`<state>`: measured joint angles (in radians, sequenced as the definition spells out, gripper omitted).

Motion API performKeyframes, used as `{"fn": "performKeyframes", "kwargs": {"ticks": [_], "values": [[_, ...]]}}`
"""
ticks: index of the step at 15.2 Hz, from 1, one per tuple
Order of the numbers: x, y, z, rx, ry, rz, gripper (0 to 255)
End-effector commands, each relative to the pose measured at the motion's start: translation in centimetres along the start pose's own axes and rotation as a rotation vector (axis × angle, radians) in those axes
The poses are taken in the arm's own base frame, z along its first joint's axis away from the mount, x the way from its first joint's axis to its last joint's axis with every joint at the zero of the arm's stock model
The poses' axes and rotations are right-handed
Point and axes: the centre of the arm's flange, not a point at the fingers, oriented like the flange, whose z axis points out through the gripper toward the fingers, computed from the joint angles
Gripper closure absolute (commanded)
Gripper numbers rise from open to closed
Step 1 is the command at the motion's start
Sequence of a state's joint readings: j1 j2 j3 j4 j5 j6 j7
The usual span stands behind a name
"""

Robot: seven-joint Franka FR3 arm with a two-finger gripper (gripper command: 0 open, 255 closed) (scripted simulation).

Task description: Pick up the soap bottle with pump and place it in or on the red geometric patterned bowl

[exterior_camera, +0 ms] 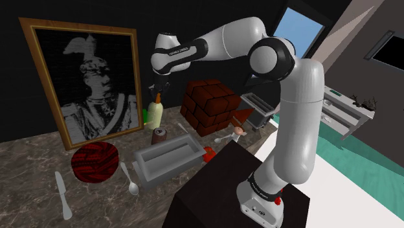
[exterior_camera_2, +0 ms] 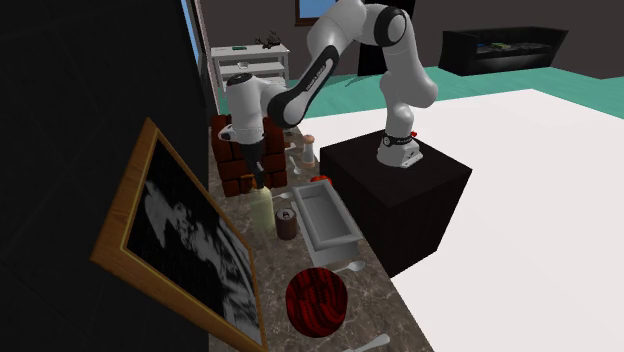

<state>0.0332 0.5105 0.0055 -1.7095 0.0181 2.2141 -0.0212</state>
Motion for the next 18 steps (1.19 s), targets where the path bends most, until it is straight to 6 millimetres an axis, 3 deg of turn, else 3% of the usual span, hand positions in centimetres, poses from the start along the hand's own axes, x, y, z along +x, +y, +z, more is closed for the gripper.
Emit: {"fn": "performKeyframes", "kwargs": {"ticks": [1,15,18], "values": [[-0.2,-0.1,-1.0,0.000,0.000,0.000,255],[-0.2,-0.2,-8.2,0.000,0.000,0.000,255],[-0.4,-4.1,-9.1,0.000,0.000,0.000,255]]}}
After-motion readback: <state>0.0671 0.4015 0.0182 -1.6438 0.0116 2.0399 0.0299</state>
